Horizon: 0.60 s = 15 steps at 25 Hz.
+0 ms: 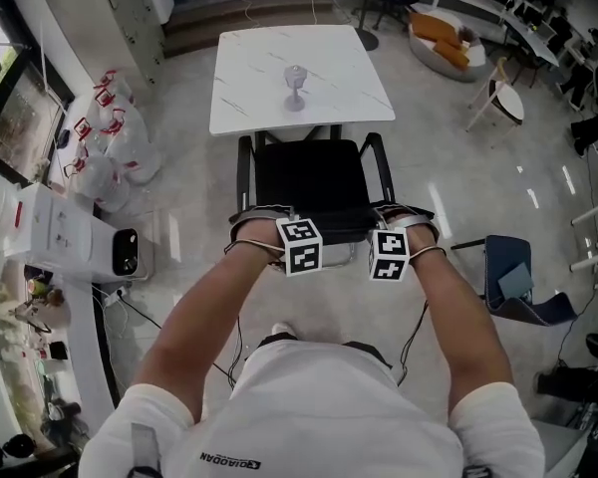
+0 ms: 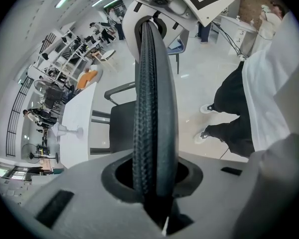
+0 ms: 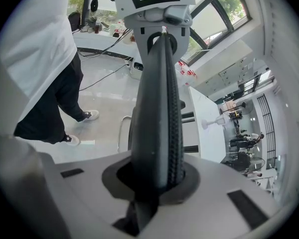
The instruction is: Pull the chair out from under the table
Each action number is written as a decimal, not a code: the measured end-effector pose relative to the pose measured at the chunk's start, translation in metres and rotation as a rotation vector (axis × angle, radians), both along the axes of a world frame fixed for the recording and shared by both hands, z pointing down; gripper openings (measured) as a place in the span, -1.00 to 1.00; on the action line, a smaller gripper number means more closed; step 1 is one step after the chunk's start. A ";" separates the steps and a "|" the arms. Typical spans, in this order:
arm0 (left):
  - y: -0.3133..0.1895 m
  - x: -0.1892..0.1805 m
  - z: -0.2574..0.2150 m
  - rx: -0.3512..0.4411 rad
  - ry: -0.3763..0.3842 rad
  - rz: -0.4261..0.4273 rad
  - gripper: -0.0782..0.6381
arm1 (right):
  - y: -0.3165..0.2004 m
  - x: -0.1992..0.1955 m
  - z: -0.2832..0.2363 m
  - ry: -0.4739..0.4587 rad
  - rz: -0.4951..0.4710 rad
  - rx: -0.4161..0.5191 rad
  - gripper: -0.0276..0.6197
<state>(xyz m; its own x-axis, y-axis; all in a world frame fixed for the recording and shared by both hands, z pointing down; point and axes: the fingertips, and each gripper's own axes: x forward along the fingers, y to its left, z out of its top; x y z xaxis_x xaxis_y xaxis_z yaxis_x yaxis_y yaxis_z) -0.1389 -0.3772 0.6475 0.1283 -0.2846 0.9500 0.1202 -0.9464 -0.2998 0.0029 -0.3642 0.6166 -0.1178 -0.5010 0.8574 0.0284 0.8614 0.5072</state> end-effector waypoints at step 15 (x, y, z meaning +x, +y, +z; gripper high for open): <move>0.021 0.000 -0.005 -0.040 -0.010 -0.045 -0.59 | 0.015 0.001 -0.005 -0.004 -0.017 -0.072 -0.78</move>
